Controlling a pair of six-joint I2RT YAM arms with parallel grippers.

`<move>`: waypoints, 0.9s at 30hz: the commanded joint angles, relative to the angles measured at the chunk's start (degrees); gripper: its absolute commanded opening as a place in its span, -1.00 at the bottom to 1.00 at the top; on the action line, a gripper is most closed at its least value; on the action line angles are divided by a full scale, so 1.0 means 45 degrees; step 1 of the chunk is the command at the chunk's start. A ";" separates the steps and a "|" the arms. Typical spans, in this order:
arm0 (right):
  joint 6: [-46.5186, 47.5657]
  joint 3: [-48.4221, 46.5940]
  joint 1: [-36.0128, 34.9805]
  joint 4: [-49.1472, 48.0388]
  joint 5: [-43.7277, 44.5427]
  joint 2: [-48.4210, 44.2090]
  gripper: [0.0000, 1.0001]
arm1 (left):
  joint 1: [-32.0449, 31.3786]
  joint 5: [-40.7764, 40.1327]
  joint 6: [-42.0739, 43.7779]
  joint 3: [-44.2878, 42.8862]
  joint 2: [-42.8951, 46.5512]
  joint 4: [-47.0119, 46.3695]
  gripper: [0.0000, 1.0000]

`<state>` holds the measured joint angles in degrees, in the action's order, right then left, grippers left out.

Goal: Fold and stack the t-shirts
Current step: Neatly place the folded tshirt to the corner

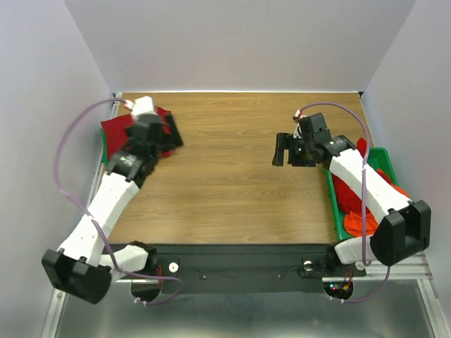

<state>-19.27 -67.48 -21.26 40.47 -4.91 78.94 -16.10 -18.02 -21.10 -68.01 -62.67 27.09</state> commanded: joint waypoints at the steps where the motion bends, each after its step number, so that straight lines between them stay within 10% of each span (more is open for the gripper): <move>1: -0.0112 -0.0181 0.0328 -0.0437 0.1012 -0.0665 0.89 | -0.3600 -0.0702 -0.2668 0.0951 0.0041 -0.0414 0.97; 9: -0.0562 0.0016 0.0485 -0.0965 0.1012 -0.0940 0.89 | -0.6461 -0.1151 -0.4217 0.1129 -0.0544 -0.0689 0.97; 27: -0.0894 0.0191 0.0485 -0.1044 0.1481 -0.1311 0.89 | -0.6657 -0.1796 -0.3885 0.0444 -0.0077 -0.0571 0.97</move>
<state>-22.72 -67.44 -19.46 38.50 0.47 75.09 -45.91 -23.66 -38.44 -64.10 -65.52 25.50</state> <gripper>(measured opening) 0.945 0.986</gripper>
